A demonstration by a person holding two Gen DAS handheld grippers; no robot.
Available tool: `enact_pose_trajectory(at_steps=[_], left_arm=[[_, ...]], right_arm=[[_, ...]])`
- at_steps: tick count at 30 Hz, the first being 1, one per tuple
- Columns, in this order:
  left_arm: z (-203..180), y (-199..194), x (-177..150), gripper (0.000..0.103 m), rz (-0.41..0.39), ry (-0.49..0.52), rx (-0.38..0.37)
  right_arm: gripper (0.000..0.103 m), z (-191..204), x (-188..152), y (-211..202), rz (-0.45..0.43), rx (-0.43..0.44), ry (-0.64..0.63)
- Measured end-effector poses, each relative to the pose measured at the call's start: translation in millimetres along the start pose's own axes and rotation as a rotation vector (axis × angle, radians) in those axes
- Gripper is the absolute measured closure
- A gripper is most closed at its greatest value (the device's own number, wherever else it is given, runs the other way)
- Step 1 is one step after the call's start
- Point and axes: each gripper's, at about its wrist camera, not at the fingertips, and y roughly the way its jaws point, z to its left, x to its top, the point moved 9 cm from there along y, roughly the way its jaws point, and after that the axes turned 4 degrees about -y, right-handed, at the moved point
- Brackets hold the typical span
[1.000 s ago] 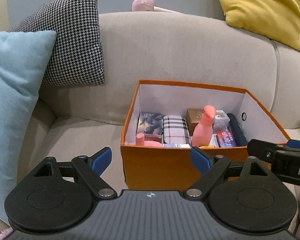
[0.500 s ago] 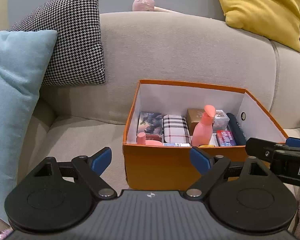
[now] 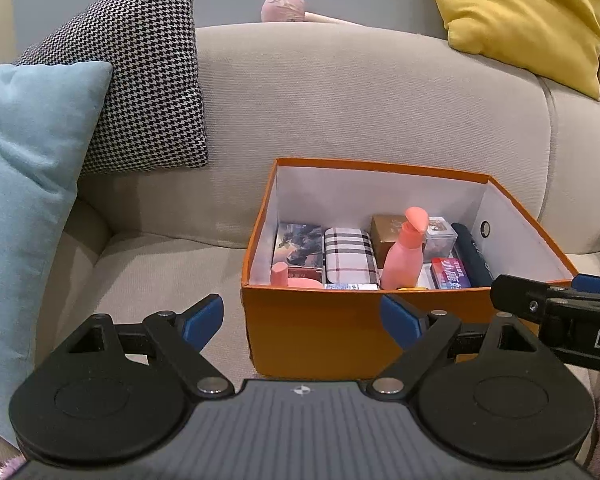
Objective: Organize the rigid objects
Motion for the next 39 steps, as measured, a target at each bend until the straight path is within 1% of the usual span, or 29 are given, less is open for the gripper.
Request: enact_pose_trajectory(at_steps=[14,17,21,39], left_arm=[[2.8,1.2,-1.6,0.000,0.006,0.000,-0.002],[2.3,0.6,-0.4,0.000,0.001,0.007,0.010],[3.8,-2.1,2.0,0.000,-0.012,0.003,0.018],[14.7,-2.8,1.6,0.000,-0.018,-0.022,0.016]], right_arm=[[0.011,2.6,-2.4,0.5,0.010,0.001,-0.007],[0.011,0.7,-2.5,0.0,0.011,0.006,0.002],[0.011,-2.4,-2.3,-1.8,0.005,0.005,0.007],[0.011,4.0,-5.3,-0.2,0.019,0.000,-0.016]])
